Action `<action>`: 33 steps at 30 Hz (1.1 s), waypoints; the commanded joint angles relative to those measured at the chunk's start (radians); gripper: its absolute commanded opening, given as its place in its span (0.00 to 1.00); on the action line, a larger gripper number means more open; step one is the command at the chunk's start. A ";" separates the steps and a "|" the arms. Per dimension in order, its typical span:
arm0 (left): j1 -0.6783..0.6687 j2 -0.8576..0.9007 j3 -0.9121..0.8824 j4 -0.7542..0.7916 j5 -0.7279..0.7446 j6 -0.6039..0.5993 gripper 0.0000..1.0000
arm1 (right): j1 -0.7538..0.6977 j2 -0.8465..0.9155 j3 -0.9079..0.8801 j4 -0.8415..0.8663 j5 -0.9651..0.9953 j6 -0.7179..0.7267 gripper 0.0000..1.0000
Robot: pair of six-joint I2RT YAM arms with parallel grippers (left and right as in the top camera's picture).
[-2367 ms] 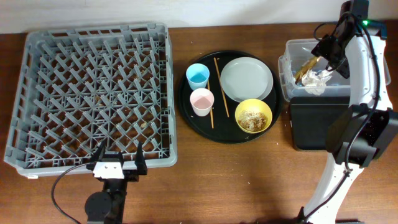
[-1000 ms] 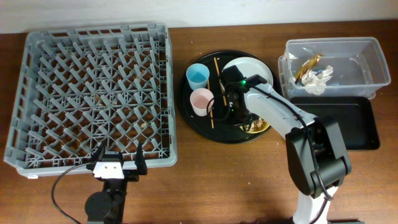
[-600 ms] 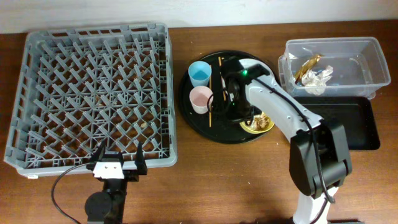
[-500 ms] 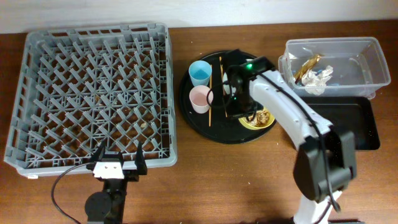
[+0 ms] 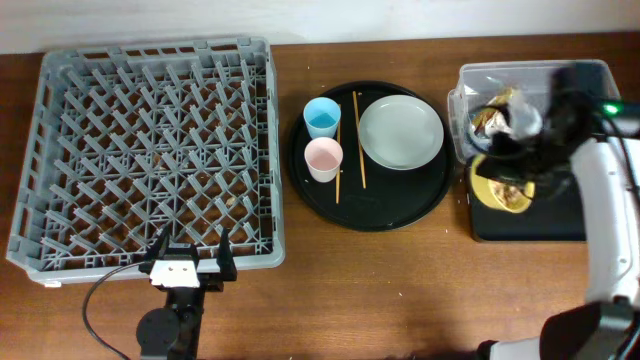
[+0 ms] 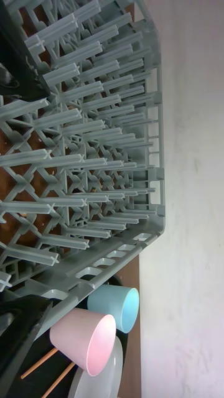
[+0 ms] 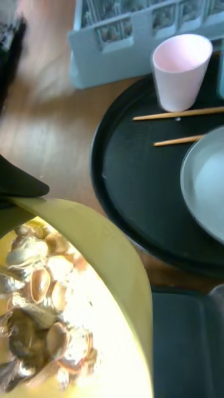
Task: Sort waste into correct bins and load items into the dishwasher rack
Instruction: 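Tip the yellow bowl over the black rectangular tray to dump scraps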
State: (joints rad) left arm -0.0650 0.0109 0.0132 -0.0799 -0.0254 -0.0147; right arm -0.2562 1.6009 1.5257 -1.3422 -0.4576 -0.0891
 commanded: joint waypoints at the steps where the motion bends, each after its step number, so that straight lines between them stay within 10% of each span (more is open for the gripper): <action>1: 0.001 -0.005 -0.004 -0.004 0.011 0.008 0.99 | -0.156 -0.008 -0.143 0.085 -0.266 -0.124 0.04; 20: 0.001 -0.005 -0.004 -0.004 0.011 0.008 0.99 | -0.478 0.209 -0.415 0.498 -0.917 -0.246 0.04; 33: 0.001 -0.005 -0.004 -0.004 0.011 0.008 0.99 | -0.622 0.288 -0.415 0.513 -1.095 -0.032 0.04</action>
State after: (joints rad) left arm -0.0650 0.0109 0.0132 -0.0799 -0.0250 -0.0147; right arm -0.8600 1.8843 1.1141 -0.8303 -1.4960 -0.1623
